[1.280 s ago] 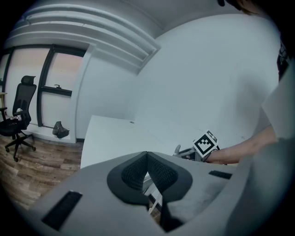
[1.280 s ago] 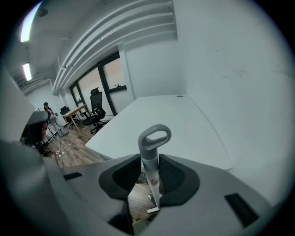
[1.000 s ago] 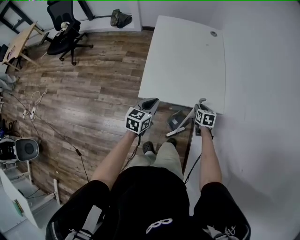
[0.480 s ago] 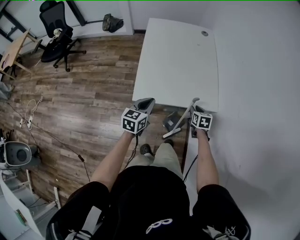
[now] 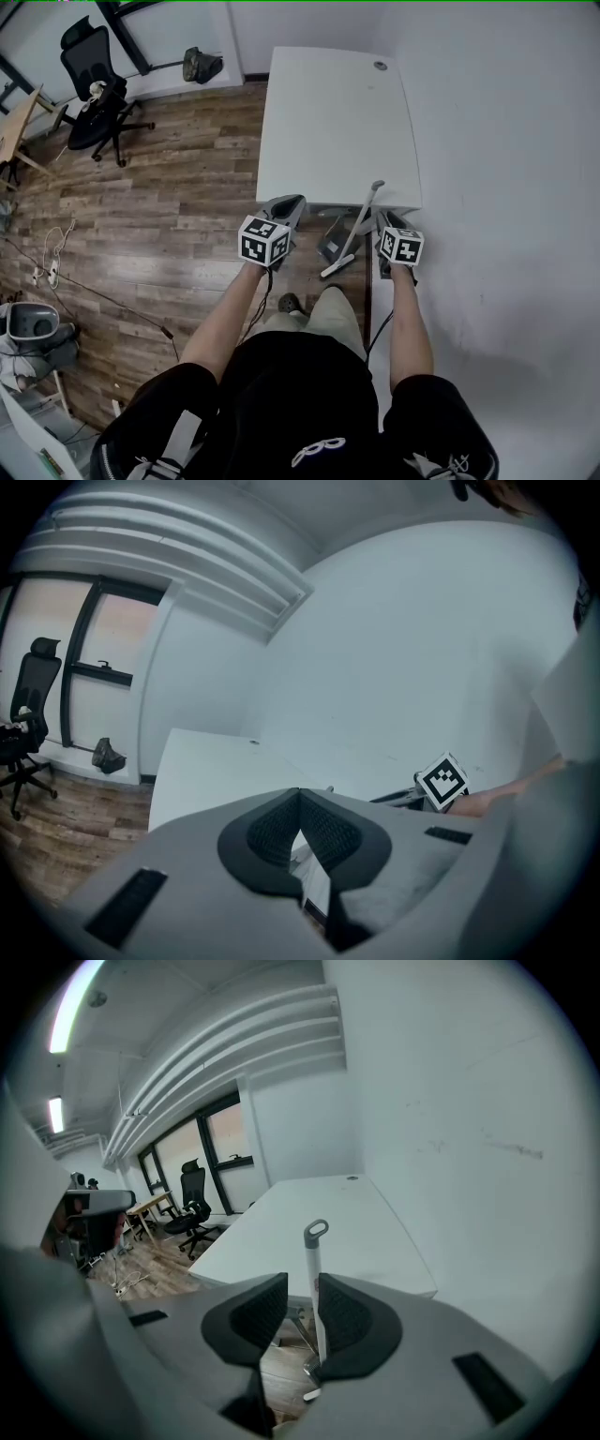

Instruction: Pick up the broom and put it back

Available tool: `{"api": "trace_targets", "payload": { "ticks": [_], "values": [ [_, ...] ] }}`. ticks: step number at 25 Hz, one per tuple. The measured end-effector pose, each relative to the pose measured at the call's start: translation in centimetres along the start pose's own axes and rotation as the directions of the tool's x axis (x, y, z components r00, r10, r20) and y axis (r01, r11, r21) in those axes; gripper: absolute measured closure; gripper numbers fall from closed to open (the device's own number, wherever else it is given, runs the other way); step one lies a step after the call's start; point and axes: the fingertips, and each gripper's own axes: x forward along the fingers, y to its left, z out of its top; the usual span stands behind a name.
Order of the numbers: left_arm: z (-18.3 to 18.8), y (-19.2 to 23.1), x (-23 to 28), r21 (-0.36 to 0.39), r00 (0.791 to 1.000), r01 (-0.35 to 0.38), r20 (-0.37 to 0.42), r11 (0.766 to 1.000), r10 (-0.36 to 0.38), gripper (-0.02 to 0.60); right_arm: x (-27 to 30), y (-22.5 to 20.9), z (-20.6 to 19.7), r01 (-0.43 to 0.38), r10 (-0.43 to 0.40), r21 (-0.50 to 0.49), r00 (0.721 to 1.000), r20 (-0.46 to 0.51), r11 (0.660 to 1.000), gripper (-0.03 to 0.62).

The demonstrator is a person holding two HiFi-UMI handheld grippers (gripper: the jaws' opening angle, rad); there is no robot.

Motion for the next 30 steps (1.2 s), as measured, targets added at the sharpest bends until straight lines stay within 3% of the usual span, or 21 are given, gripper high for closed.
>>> {"api": "trace_targets", "payload": {
  "ticks": [12,23,30],
  "values": [
    [-0.7,-6.3,-3.9,0.052,0.999,0.027,0.027,0.998,-0.029,0.571,-9.0,1.4,-0.7,0.004,0.000,-0.028,0.990,0.139,1.000,0.556],
    [-4.8,-16.6,-11.3,0.097,0.998,0.030,0.044,0.995,-0.035,0.571,-22.0,4.6,-6.3,-0.025,0.041,-0.072,0.970,0.241,0.997,0.569],
    [-8.3,-22.2,-17.9,0.104,0.999,0.007,0.044,0.995,-0.011,0.571,-30.3,6.9,-10.6,-0.007,0.027,-0.068,0.956,0.291,0.998,0.569]
  ]
}}
